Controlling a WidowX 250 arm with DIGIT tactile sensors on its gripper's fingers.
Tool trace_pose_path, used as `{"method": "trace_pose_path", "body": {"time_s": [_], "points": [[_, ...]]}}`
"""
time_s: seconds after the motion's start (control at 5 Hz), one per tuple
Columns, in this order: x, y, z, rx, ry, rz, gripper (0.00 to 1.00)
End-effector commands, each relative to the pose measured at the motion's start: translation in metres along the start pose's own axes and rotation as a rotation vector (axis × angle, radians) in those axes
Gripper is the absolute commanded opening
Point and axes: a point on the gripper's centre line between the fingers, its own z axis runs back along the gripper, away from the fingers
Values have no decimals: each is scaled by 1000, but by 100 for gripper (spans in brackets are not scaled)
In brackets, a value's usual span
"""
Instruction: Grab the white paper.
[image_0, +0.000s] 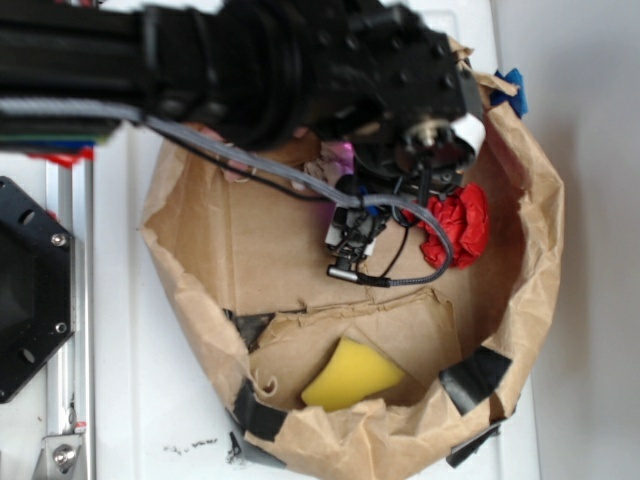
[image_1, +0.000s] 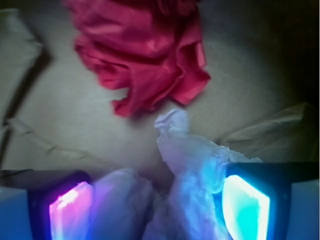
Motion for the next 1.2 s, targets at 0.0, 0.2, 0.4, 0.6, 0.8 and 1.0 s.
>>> {"method": "trace_pose_path", "body": {"time_s": [0.0,0.2,0.4,0.6,0.8,1.0], "points": [[-28,-8,-19,80,10,16,0],[-29,-9,-19,81,5,13,0],[-28,-8,-19,79,-1,13,0],[-27,-8,-19,70,-9,17,0],[-28,-11,-9,42,-48,19,0],[-32,-25,0,-14,-92,-9,0]]}}
